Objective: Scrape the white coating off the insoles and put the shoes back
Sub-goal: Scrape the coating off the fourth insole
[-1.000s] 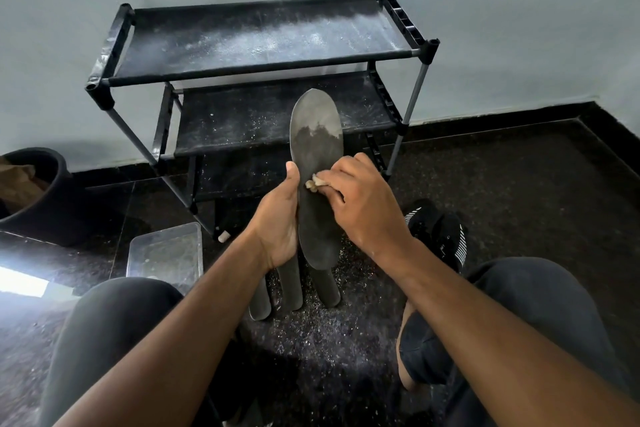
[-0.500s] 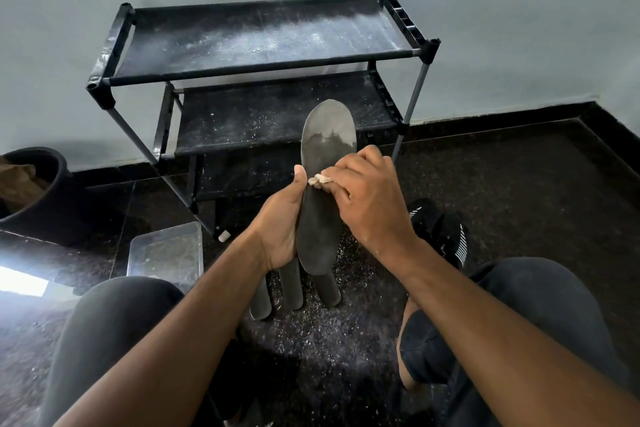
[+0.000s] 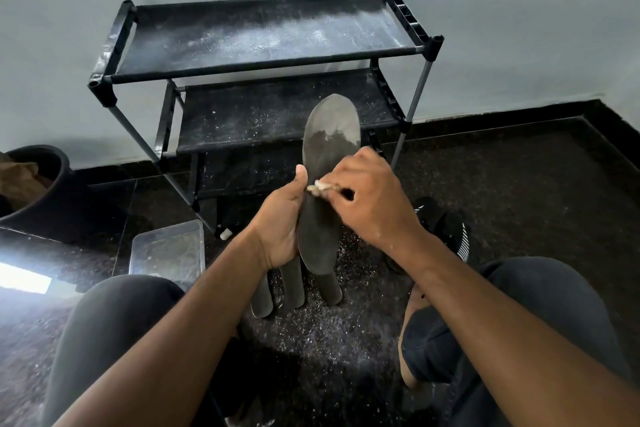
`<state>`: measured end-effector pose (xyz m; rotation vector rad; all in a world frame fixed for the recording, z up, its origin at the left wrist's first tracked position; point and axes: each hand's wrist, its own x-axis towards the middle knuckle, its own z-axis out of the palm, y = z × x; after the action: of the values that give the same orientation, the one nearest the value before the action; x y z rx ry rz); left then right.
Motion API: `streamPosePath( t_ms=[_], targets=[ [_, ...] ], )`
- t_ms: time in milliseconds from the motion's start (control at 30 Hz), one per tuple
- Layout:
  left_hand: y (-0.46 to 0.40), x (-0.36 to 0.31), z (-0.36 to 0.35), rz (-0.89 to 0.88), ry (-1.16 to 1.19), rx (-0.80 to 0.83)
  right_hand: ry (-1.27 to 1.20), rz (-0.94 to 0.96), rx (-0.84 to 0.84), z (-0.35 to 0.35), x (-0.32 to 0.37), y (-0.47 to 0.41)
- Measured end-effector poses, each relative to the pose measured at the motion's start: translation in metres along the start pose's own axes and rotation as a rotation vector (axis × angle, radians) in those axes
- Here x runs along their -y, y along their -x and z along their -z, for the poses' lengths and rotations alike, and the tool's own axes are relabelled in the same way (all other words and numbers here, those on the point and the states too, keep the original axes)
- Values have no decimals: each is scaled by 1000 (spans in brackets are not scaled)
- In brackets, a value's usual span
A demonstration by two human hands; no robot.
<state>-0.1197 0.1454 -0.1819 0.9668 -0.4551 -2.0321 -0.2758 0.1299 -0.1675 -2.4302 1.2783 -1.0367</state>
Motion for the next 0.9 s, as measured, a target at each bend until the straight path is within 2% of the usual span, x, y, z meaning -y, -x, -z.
streamPosePath(
  t_ms=[67, 133, 333, 500, 533, 633, 700, 800, 900],
  targets=[
    [0, 7, -5, 2, -24, 4, 28, -76, -109, 1, -4, -2],
    [-1, 9, -6, 1, -32, 7, 20, -97, -133, -1, -1, -1],
    [-2, -4, 8, -24, -49, -14, -60, 33, 109, -18, 19, 12],
    [-3, -6, 11, -59, -40, -14, -185, 30, 266, -8, 20, 11],
    [-4, -7, 11, -63, -35, -18, -181, 16, 237, -5, 19, 10],
    [-7, -6, 9, -79, -57, -61, -105, -69, 7, 0, 9, 6],
    [-8, -3, 8, -84, -99, -62, -13, -101, -57, -1, 3, 4],
    [-10, -3, 10, -92, -40, -54, 31, -49, 51, -10, 11, 8],
    [-10, -9, 18, -123, -46, -67, -131, -26, 187, -18, 22, 14]
  ],
)
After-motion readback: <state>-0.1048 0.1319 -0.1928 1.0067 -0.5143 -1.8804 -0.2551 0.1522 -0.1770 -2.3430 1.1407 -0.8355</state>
